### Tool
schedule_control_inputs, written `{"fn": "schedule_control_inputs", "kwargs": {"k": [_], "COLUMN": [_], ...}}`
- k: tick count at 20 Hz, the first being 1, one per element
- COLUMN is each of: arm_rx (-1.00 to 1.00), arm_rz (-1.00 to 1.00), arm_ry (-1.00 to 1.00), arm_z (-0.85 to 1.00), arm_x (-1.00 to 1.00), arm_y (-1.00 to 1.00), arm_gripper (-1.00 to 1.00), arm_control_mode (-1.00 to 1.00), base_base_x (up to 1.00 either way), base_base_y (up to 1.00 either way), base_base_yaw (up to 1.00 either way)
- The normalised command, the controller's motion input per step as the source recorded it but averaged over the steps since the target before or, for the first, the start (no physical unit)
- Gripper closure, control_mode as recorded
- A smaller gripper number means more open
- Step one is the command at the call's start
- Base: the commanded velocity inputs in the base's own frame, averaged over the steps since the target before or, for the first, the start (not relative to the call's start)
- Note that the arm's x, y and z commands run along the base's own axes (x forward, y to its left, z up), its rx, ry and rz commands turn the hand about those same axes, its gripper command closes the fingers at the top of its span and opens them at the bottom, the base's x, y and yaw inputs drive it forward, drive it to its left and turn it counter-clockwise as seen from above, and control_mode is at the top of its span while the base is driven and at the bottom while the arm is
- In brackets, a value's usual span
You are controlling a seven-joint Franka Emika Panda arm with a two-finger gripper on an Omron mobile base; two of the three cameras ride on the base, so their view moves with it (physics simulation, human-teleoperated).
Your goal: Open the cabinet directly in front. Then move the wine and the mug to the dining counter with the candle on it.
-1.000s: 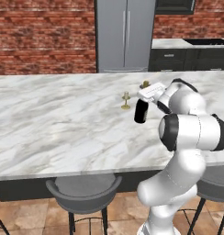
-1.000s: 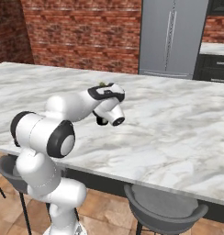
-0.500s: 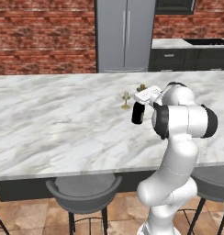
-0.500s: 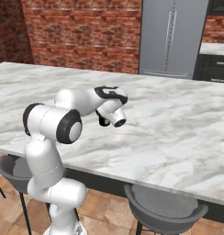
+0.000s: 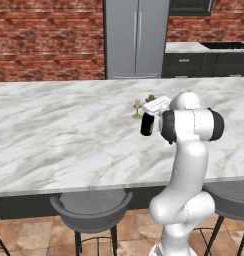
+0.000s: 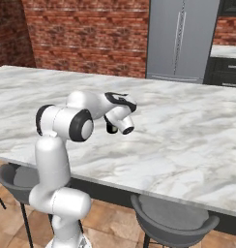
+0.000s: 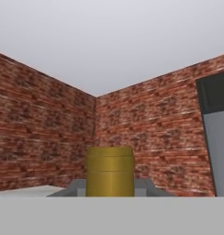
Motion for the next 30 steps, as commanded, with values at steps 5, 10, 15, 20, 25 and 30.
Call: {"fn": "schedule_control_inputs", "kwargs": {"k": [5,10,15,20,25,30], "arm_rx": [0.00,0.00,0.00,0.00,0.00,0.00], "arm_rz": [0.00,0.00,0.00,0.00,0.00,0.00], "arm_ry": [0.00,0.00,0.00,-0.02,-0.10,-0.08], "arm_z": [-0.29,-0.28,-0.27,-0.41,-0.47,-0.45], "arm_x": [0.39,0.40,0.40,0.12,0.00,0.00], "arm_y": [0.00,0.00,0.00,0.00,0.11,0.29], "arm_gripper": [1.00,1.00,1.00,1.00,1.00,1.00], "arm_control_mode": [-1.00,-1.00,-1.00,-1.00,-1.00,-1.00], "base_base_x": [0.00,0.00,0.00,0.00,0.00,0.00], "base_base_y": [0.00,0.00,0.00,0.00,0.00,0.00], "base_base_yaw": [0.00,0.00,0.00,0.00,0.00,0.00]}}
